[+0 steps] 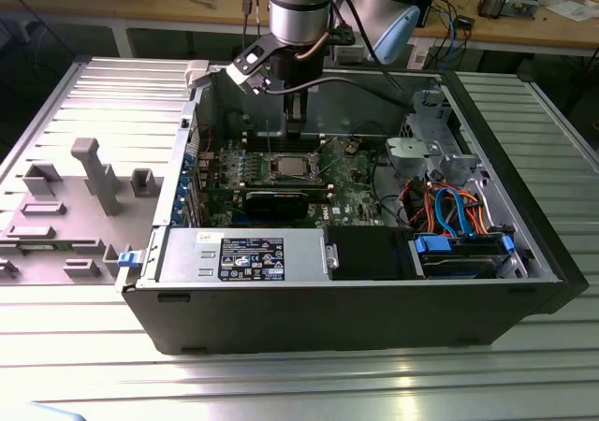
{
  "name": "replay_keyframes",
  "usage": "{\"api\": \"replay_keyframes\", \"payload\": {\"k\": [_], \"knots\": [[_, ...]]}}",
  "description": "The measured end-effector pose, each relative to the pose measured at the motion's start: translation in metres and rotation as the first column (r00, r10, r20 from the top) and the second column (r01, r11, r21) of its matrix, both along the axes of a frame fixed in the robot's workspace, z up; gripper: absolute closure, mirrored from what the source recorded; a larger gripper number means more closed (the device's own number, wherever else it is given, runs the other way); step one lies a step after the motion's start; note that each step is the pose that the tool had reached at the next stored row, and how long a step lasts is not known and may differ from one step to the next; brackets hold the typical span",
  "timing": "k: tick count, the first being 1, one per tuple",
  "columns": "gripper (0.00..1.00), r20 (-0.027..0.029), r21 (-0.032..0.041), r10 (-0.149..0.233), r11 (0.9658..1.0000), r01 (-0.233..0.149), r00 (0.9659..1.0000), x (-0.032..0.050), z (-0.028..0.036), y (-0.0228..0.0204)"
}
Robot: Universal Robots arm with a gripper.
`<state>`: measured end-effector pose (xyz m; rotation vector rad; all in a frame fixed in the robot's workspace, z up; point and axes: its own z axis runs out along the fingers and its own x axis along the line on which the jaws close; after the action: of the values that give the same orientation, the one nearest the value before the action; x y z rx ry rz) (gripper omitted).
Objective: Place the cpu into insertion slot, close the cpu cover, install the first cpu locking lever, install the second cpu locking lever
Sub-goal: 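Close the cpu cover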
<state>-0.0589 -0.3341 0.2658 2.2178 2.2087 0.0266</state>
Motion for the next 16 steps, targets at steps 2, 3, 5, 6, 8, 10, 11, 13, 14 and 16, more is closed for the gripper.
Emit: {"api": "replay_keyframes", "payload": {"k": [2, 3, 5, 6, 8, 10, 11, 13, 14, 16], "knots": [[0.89, 0.0000, 0.0001, 0.000, 1.0000, 0.000, 1.0000, 0.0000, 0.0026, 0.0000], [0.89, 0.0000, 0.0000, 0.000, 1.0000, 0.000, 1.0000, 0.0000, 0.0035, 0.0000], [0.89, 0.0000, 0.0000, 0.000, 1.0000, 0.000, 1.0000, 0.0000, 0.0053, 0.0000], [0.89, 0.0001, 0.0000, 0.000, 1.0000, 0.000, 1.0000, 0.0000, 0.0060, 0.0000], [0.89, 0.0000, 0.0000, 0.000, 1.0000, 0.000, 1.0000, 0.0000, 0.0077, 0.0000], [0.89, 0.0000, 0.0001, 0.000, 1.0000, 0.000, 1.0000, 0.0000, 0.0094, 0.0000], [0.89, 0.0001, 0.0001, 0.000, 1.0000, 0.000, 1.0000, 0.0000, 0.0101, 0.0000], [0.89, 0.0000, 0.0000, 0.000, 1.0000, 0.000, 1.0000, 0.0000, 0.0122, 0.0000], [0.89, 0.0000, 0.0000, 0.000, 1.0000, 0.000, 1.0000, 0.0000, 0.0132, 0.0000], [0.89, 0.0000, 0.0001, 0.000, 1.0000, 0.000, 1.0000, 0.0000, 0.0152, 0.0000]]}}
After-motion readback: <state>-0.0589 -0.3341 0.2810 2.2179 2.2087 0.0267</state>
